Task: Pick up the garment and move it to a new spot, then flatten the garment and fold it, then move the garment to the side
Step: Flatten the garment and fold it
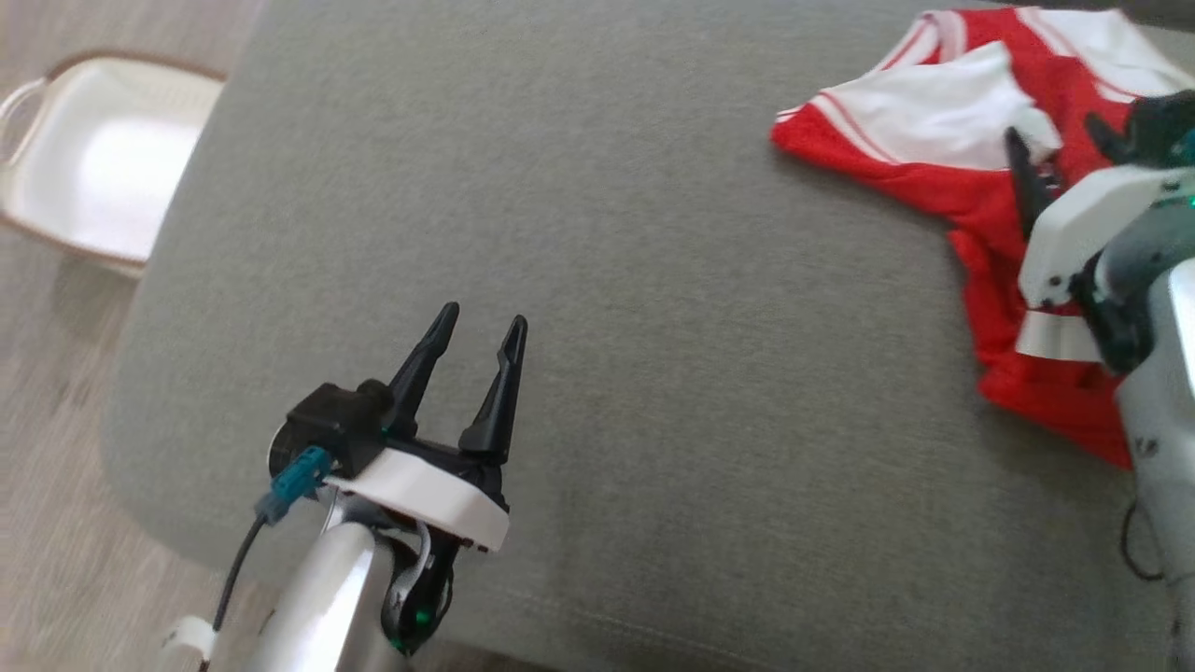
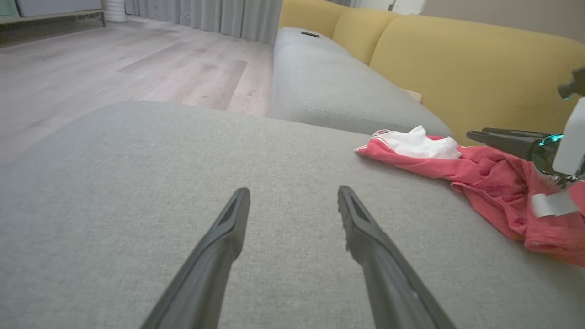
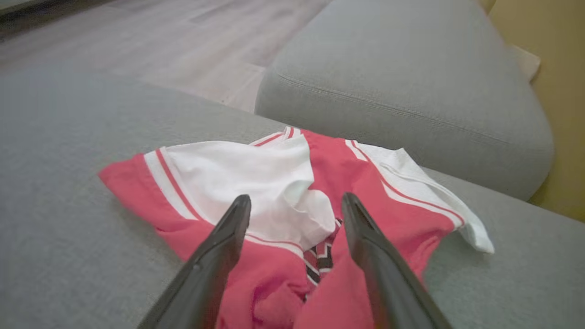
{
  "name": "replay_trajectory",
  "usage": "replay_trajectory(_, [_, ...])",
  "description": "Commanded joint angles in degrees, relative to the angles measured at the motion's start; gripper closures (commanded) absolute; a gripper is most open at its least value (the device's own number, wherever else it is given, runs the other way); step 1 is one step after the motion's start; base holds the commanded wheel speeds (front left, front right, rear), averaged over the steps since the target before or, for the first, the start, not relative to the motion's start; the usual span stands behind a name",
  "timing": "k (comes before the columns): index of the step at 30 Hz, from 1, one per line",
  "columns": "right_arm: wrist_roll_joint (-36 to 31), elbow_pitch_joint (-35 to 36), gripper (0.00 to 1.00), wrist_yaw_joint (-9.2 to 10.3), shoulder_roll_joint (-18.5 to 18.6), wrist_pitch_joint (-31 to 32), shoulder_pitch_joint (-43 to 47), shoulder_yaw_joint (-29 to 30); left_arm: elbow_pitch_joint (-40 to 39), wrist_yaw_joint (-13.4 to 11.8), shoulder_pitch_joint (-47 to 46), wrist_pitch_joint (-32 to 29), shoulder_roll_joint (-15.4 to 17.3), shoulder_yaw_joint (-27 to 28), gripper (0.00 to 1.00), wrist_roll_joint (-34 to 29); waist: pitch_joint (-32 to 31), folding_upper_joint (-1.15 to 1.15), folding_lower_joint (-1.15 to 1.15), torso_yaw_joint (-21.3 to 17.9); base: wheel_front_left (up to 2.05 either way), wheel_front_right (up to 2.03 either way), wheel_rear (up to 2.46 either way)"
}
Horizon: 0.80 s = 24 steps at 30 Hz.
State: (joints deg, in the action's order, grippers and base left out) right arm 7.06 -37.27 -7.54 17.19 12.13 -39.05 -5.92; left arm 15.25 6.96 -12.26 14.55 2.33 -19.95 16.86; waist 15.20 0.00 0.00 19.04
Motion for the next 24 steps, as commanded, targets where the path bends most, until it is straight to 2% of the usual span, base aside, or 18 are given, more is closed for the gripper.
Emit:
replay_trajectory(1, [0.33, 1.03, 0.00, 0.05, 0.44, 0.35, -1.94, -1.28, -1.50, -0.29, -2.57, 0.45, 0.54, 1.50, 0.00, 0.70, 1.69, 0.00, 0.00, 2.01, 0.00, 0.00, 0.00])
replay_trajectory(8, [2.02, -8.02, 0.00, 0.05, 3.14, 2.12, -8.01, -2.76, -1.67, -0.53, -3.58, 0.45, 0.54, 0.38, 0.00, 1.55, 3.31, 0.00, 0.00, 4.37, 0.00, 0.00, 0.00])
replay_trajectory(12, [2.79, -12.09, 0.00, 0.05, 3.37, 1.70, -10.48, -3.50, -1.91, -0.75, -3.94, 0.45, 0.54, -0.14, 0.00, 1.85, 3.97, 0.00, 0.00, 4.87, 0.00, 0.00, 0.00])
replay_trajectory(13, [3.14, -12.87, 0.55, 0.05, 3.30, 1.44, -11.03, -3.82, -1.93, -0.82, -3.98, 0.45, 0.54, -0.25, 0.00, 1.90, 4.05, 0.00, 0.00, 4.91, 0.00, 0.00, 0.00])
replay_trajectory(14, [3.65, -13.35, 1.00, 0.05, 3.09, 0.77, -11.53, -4.13, -1.92, -0.89, -4.02, 0.45, 0.54, -0.31, 0.00, 1.92, 4.06, 0.00, 0.00, 4.90, 0.00, 0.00, 0.00])
replay_trajectory(19, [6.44, -13.75, 1.00, 0.05, 1.27, -3.46, -12.11, -8.02, -1.21, -1.14, -3.79, 0.45, 0.54, 0.05, 0.00, 1.65, 2.94, 0.00, 0.00, 3.87, 0.00, 0.00, 0.00])
replay_trajectory(24, [10.64, -10.35, 1.00, 0.05, -2.22, -7.63, -10.07, -14.06, -0.57, -1.10, -3.15, 0.45, 0.54, 0.93, 0.00, 0.76, 0.31, 0.00, 0.00, 1.45, 0.00, 0.00, 0.00])
